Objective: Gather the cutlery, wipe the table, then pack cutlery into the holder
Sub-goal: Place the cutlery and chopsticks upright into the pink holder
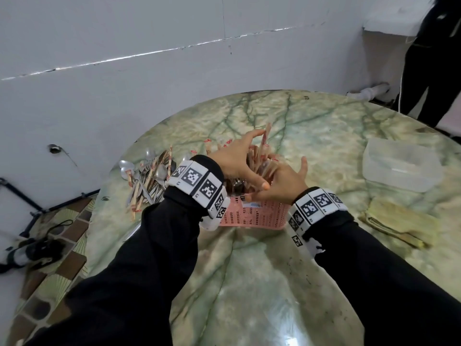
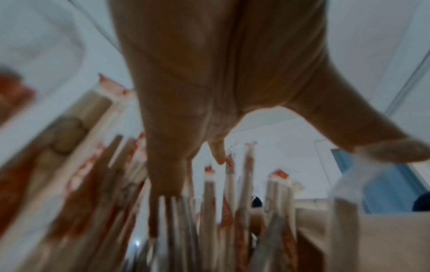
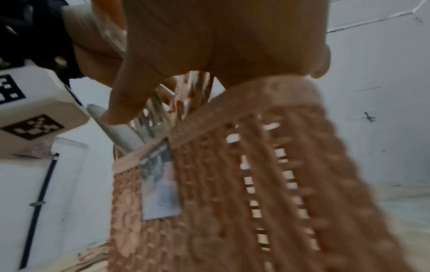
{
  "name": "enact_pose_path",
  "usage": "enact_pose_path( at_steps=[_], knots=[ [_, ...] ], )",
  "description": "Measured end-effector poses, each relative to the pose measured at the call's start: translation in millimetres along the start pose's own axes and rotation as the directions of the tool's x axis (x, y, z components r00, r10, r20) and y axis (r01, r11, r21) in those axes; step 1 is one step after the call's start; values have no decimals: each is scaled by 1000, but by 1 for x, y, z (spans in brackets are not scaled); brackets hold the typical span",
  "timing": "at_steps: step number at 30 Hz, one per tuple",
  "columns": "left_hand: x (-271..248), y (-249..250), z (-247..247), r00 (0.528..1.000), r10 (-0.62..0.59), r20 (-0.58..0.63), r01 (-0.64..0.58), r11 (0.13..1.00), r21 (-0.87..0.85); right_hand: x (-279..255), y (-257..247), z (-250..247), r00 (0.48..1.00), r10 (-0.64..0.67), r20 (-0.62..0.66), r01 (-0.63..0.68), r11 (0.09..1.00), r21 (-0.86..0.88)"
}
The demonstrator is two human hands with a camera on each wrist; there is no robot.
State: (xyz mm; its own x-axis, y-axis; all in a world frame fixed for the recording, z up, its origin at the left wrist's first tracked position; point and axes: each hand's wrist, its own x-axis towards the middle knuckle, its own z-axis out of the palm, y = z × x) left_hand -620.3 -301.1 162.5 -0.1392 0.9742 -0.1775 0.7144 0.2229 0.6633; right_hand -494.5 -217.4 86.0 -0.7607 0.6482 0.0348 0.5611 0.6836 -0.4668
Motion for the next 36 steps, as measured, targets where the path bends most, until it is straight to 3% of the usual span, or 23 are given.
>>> enact_pose_path(
  at_steps=[4,6,8,11,14,16,17,18,20,22,24,26,30,36],
  knots=[
    [-6,3,8,998,51,-48,-61,971,-229,4,-26,8,997,-63,-35,69,965,253],
    [-11,5,10,993,77,-89,-91,982,-164,5,-31,14,995,-41,-96,90,794,601],
    [-24,6,5,974,132,-184,-141,990,-33,6,-26,16,984,82,-157,65,658,750],
    [-49,-1,-16,898,161,-410,-284,923,-259,10,-21,7,976,125,-180,46,684,728],
    [-66,-19,-32,762,112,-638,-448,802,-394,16,-25,-5,963,92,-255,133,657,742],
    [-68,-36,-36,692,40,-721,-446,809,-383,20,-26,-14,979,49,-197,118,651,750],
    [-67,-46,-37,684,7,-730,-405,836,-371,20,-25,-17,995,-15,-99,84,670,737],
    [-66,-56,-36,702,-27,-712,-340,865,-368,18,-24,-21,996,-84,23,44,713,699],
    [-62,-75,-28,797,-93,-597,-194,897,-398,16,-17,-20,963,-153,224,-14,798,603],
    [-57,-90,-16,889,-135,-437,-60,914,-402,16,-8,-12,959,-120,255,-41,837,545],
    [-49,-98,0,932,-184,-311,55,922,-382,16,-2,-2,978,-43,202,-78,828,556],
    [-37,-102,14,934,-223,-279,100,914,-394,15,-2,6,993,31,115,-92,814,574],
    [-15,-103,25,934,-110,-340,-94,841,-532,14,-14,18,996,76,-54,-33,827,562],
    [-8,-102,25,843,-115,-525,-207,832,-515,15,-24,11,983,114,-144,2,778,628]
  ],
)
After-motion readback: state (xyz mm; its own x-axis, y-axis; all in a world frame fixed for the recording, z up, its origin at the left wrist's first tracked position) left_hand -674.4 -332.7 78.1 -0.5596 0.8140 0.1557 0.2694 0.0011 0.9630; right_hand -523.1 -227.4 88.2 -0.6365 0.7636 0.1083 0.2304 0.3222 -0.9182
